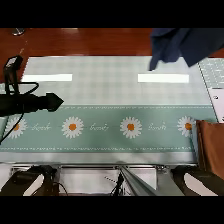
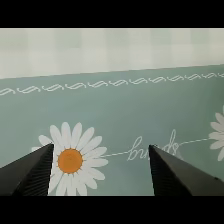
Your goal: Fold the shirts.
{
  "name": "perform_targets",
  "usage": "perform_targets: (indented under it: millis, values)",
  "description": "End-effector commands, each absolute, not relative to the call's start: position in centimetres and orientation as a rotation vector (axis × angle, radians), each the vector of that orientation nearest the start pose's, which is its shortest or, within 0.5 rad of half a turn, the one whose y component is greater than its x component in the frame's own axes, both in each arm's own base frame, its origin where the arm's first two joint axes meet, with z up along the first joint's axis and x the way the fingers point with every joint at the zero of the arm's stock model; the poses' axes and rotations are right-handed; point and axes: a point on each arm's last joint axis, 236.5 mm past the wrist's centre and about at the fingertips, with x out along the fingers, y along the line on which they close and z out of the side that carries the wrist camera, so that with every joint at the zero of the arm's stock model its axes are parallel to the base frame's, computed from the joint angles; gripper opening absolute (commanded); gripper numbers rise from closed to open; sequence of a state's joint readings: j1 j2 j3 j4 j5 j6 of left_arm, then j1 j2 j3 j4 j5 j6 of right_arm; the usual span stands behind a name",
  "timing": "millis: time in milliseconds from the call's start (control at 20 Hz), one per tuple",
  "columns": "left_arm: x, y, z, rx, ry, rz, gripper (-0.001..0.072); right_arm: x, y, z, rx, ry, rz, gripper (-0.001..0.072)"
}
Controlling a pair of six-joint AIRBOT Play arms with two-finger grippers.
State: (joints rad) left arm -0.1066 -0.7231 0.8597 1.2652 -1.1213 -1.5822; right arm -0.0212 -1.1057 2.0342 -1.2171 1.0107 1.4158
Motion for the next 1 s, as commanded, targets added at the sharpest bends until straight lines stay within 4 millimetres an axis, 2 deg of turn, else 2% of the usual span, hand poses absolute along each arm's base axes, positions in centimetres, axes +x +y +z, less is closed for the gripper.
perform_targets:
  millis: [0,100,200,350,450,500,600,750,800,850,900,950]
  values:
    - [29.7,-9.7,10.7,-0.24,0.906,-0.28,0.0701,34.3,10.9,46.0,-0.042,0.194,0.429,0.0026]
    - [30.9,-9.5,11.7,-0.248,0.839,-0.271,0.0701,34.3,13.9,41.3,-0.055,0.338,0.519,0.0026]
    - [31.5,-9.5,12.2,-0.252,0.807,-0.267,0.0701,34.5,17.3,35.4,-0.047,0.493,0.604,0.0026]
    - [31.6,-9.4,12.1,-0.252,0.807,-0.266,0.0701,34.3,22.8,24.7,0.025,0.72,0.679,0.0026]
    - [31.8,-9.5,11.6,-0.253,0.823,-0.263,0.0701,33.4,27.3,17.5,0.118,0.848,0.717,0.0027]
    - [31.9,-9.5,11.2,-0.254,0.834,-0.262,0.0701,32.8,29.4,14.5,0.144,0.902,0.736,0.0027]
    - [32.2,-9.5,10.3,-0.255,0.862,-0.258,0.0701,31.5,32.5,8.9,0.13,1.031,0.762,0.0027]
    - [32.3,-9.7,9.0,-0.259,0.908,-0.256,0.0701,30.1,35.9,2.9,0.165,1.188,0.767,0.0028]
    - [32.2,-10.0,8.7,-0.272,0.926,-0.264,0.0701,29.6,37.1,2.1,0.229,1.238,0.78,0.0179]
    - [31.7,-10.4,8.2,-0.289,0.958,-0.277,0.0701,29.0,38.1,2.3,0.265,1.26,0.828,0.0561]
    - [31.1,-11.1,7.7,-0.307,1.0,-0.296,0.0701,28.7,38.6,3.3,0.255,1.243,0.896,0.0616]
    - [30.1,-11.6,7.0,-0.309,1.055,-0.315,0.0701,29.2,37.8,4.5,0.22,1.225,0.909,0.0615]
